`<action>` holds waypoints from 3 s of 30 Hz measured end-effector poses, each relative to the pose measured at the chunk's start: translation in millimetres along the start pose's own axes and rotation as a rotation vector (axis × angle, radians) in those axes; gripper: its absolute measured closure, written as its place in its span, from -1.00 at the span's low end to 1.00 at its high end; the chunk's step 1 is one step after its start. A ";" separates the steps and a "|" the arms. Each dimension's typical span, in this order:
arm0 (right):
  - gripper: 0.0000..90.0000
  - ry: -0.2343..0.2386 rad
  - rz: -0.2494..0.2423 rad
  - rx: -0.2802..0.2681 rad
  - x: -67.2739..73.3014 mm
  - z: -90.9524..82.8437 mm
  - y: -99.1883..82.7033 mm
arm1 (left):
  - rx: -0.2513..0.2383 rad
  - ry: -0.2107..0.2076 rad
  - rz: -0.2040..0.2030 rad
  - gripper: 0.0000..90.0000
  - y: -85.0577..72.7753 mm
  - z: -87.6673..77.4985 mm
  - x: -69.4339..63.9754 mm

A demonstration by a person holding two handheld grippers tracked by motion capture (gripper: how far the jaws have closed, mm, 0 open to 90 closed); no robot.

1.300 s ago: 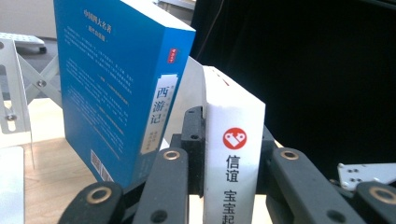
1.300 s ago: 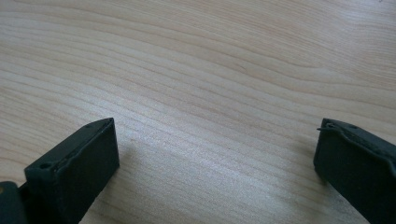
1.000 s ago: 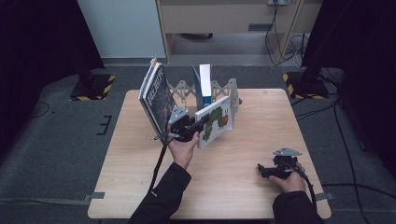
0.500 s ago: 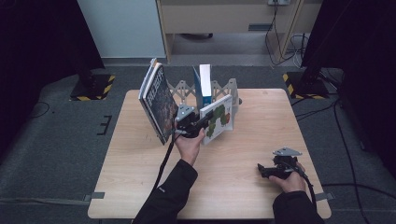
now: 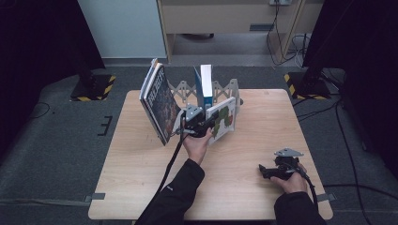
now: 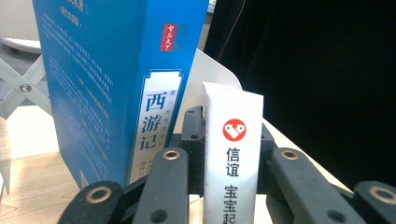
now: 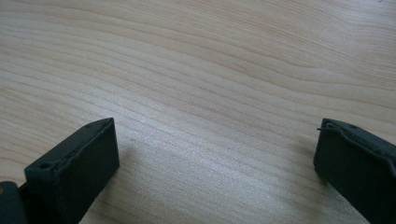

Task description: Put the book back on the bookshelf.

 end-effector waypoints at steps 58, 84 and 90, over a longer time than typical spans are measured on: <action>-0.99 -0.002 0.001 -0.001 1.0 0.6 0.7 | 0.045 0.041 0.044 0.61 -54.1 9.8 -5.6; -0.99 -0.002 0.006 0.000 2.1 1.0 1.1 | 0.100 0.076 0.035 0.63 -83.5 0.8 -1.5; -0.99 -0.002 0.005 -0.001 2.3 1.2 1.4 | 0.102 0.074 0.021 0.61 -80.2 8.5 0.5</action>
Point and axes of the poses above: each handheld gripper's, and its own axes: z roughly forward along the jaws, y roughly out of its top, x roughly to its left, the point moved 9 cm from there along z, roughly forward along the jaws, and after that the axes turned 3 degrees about x, right-handed, at the moved point
